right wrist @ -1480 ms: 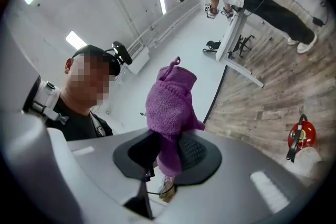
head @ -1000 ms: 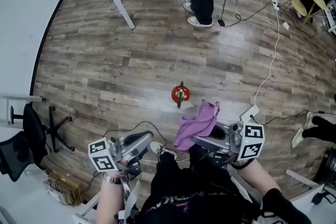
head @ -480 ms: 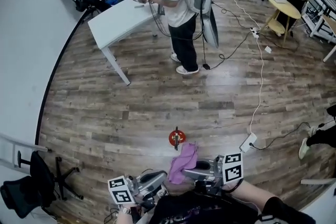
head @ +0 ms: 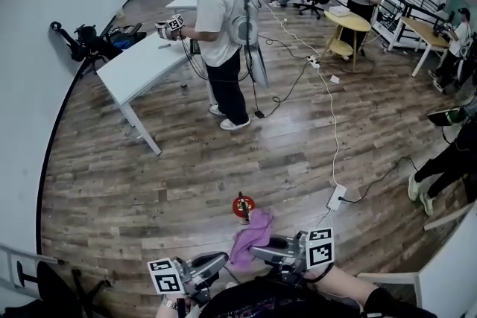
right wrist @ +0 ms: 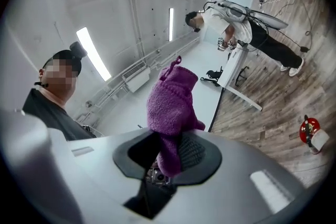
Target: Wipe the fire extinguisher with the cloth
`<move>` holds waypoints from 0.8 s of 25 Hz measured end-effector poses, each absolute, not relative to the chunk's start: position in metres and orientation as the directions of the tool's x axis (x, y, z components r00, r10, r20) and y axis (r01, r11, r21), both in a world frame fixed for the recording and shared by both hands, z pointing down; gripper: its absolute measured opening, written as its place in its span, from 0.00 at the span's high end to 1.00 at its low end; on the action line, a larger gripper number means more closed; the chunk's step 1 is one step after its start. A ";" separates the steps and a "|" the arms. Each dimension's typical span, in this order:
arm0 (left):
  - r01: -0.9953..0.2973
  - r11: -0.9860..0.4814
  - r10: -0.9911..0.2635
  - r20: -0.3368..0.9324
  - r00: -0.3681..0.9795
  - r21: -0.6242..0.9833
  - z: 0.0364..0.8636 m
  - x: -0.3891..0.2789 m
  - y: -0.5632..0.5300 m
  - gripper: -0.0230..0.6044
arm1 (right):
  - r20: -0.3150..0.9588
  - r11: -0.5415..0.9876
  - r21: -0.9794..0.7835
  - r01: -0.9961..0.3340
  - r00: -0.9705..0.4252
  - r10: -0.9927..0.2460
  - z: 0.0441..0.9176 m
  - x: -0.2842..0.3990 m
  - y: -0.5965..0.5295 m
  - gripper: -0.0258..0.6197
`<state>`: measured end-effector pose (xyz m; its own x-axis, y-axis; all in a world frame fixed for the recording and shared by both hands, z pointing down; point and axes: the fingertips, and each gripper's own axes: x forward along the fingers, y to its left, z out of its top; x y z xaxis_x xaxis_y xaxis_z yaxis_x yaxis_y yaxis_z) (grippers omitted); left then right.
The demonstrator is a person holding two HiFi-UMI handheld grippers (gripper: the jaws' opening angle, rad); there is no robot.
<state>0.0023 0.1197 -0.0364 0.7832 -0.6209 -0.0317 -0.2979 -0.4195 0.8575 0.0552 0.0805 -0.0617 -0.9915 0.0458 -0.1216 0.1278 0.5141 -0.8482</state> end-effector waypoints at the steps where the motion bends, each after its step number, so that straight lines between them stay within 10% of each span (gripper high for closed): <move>1: -0.289 -0.419 -0.611 -0.032 0.791 0.861 -0.034 -0.002 0.135 0.97 | -0.119 0.522 -0.845 0.115 -0.993 0.026 -0.063 0.053 0.094 0.82; 20: -0.260 -0.416 -0.597 -0.046 0.801 0.871 -0.024 -0.022 0.220 0.97 | -0.079 0.530 -0.848 0.008 -0.991 -0.112 -0.068 0.053 0.207 0.82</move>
<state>-0.0224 0.2202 -0.0241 0.8013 -0.5965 -0.0464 -0.2595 -0.4164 0.8713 0.0529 0.2072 -0.0677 -0.9906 -0.1118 -0.0791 0.0079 0.5301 -0.8479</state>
